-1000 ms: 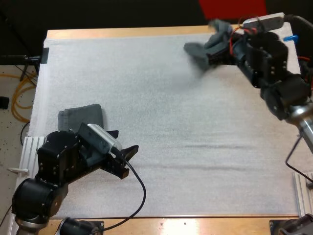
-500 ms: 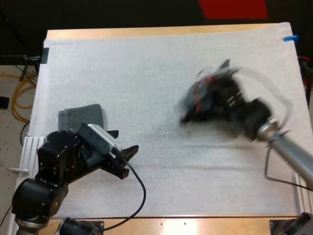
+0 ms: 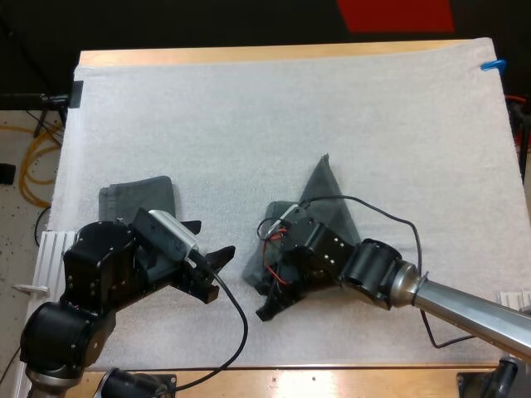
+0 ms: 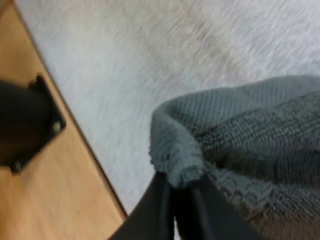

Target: Pick towel from pile fold and stack

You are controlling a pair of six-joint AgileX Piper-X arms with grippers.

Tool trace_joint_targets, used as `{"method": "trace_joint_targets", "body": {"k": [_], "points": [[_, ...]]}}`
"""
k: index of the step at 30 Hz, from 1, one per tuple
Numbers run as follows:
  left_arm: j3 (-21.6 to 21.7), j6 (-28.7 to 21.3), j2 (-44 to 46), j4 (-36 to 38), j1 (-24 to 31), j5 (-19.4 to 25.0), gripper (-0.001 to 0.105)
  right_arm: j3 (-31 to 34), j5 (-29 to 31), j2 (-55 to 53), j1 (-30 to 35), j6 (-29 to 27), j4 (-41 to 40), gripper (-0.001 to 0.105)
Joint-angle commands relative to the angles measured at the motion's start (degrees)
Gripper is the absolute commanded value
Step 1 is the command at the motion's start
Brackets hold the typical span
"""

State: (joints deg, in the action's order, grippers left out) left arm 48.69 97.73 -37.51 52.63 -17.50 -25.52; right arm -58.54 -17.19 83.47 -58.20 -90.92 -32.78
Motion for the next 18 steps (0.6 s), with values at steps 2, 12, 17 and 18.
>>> {"method": "trace_joint_targets", "body": {"k": [2,12,17,18], "points": [[0.3,-0.2,0.2,-0.2,-0.1,0.1,0.065,-0.3,0.5,0.7,0.0,2.0,2.1,0.005],[0.3,0.4,0.2,3.6,-0.1,0.1,0.065,-3.0,-5.3,0.5,0.0,4.2,-0.8,0.077],[0.3,0.1,1.1,10.1,-0.1,0.1,0.065,-4.3,9.8,-2.6,0.4,1.7,-10.2,0.067],[0.3,0.1,1.8,11.3,-0.1,0.1,0.065,-4.3,12.4,-3.1,1.0,1.6,-12.2,0.065]]}}
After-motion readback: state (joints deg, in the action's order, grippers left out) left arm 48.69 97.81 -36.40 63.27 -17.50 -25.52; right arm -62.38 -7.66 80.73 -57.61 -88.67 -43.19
